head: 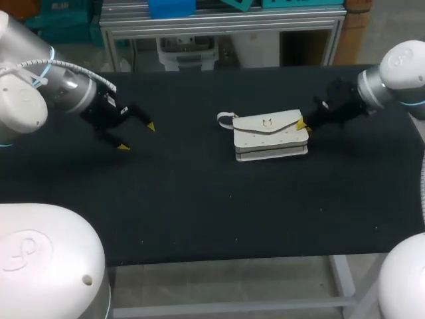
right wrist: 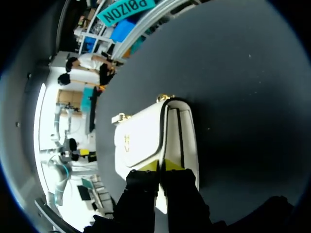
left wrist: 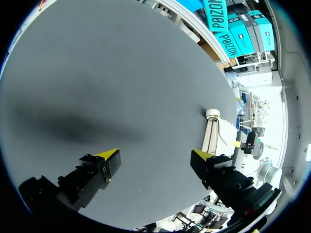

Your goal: Pick up the bag, open it, inspect its contents, close it, and place it on the opposite side

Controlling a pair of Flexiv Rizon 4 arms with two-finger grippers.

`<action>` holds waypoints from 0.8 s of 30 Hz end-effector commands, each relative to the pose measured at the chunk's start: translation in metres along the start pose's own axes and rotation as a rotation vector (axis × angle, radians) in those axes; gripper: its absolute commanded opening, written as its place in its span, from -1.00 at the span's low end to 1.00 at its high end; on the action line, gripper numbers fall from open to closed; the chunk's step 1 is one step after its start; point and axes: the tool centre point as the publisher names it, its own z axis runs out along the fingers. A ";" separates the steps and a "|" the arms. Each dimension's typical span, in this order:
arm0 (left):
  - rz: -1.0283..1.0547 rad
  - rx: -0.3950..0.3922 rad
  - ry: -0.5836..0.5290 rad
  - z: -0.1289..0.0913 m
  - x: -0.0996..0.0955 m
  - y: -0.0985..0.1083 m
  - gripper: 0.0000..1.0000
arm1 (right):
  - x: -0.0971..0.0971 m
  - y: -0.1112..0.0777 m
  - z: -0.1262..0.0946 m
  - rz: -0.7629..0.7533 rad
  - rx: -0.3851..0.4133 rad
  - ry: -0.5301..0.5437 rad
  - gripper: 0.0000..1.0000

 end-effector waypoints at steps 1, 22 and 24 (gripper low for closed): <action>0.045 -0.036 -0.005 -0.010 -0.006 -0.011 1.00 | -0.013 0.023 -0.041 -0.014 0.048 0.046 -1.00; 0.130 -0.034 -0.058 -0.034 -0.024 -0.044 1.00 | -0.078 0.096 -0.121 -0.085 0.107 -0.003 -1.00; 0.148 -0.043 -0.075 -0.035 -0.024 -0.045 1.00 | -0.081 0.098 -0.123 -0.122 0.132 0.028 -1.00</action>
